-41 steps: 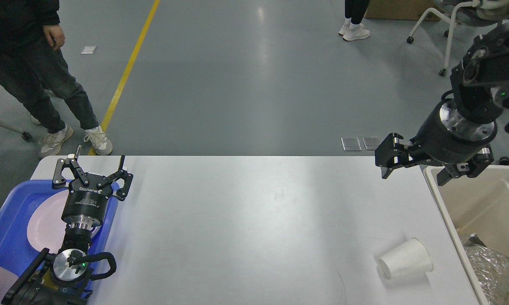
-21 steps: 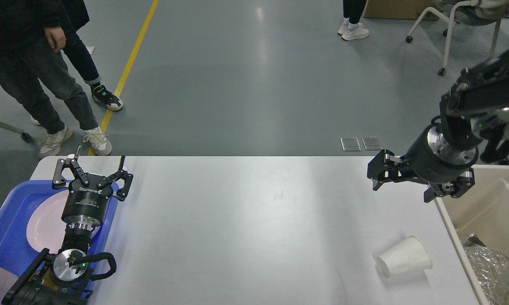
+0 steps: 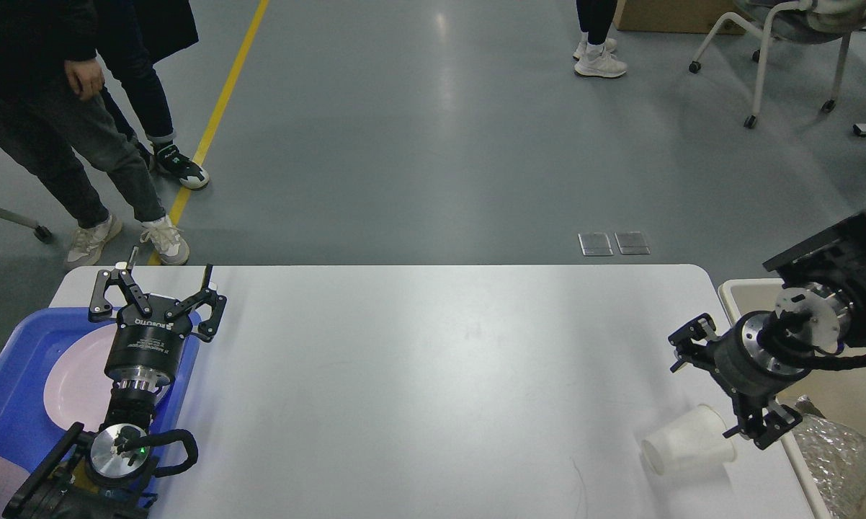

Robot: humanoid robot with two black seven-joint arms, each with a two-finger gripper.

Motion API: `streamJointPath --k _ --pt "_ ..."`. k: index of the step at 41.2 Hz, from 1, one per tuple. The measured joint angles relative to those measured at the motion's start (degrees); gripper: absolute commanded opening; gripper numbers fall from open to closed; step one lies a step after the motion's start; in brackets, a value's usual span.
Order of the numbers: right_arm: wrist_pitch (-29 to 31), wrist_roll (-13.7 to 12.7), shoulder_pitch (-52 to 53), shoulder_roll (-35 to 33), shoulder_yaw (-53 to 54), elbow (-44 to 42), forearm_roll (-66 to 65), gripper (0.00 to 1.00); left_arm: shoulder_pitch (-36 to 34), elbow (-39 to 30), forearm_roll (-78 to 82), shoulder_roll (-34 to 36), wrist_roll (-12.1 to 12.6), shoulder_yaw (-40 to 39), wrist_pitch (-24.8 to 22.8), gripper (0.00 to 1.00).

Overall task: Tidy desktop
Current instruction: 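Lower the right gripper onto the remaining paper cup and grasp it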

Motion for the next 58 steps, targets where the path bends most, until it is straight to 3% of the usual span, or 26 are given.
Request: streamJointPath --k 17,39,43,50,56,58 --pt "-1.10 0.03 -20.14 0.44 5.37 -16.22 -0.35 1.00 0.00 0.00 0.00 0.00 0.00 0.00 0.00 0.96" --pt "-3.93 0.12 -31.34 1.88 8.34 -29.84 -0.36 0.99 0.00 0.00 0.00 0.00 0.00 -0.01 0.00 0.96" --pt "-3.92 0.09 -31.68 2.07 8.89 -30.44 -0.37 0.81 0.00 0.00 -0.01 0.00 0.00 -0.01 0.00 0.96" --pt "-3.36 0.05 -31.81 2.12 10.89 -30.48 -0.42 0.31 0.00 0.00 0.00 0.00 0.00 -0.01 0.00 0.96" --pt "-3.01 0.04 -31.80 2.19 11.20 -29.95 -0.45 0.00 0.00 0.00 0.00 0.00 0.00 -0.01 0.00 0.96" --pt "-3.17 0.05 -31.75 2.20 11.21 -29.66 -0.45 0.00 0.00 0.00 0.00 0.00 0.00 -0.01 0.00 0.96"
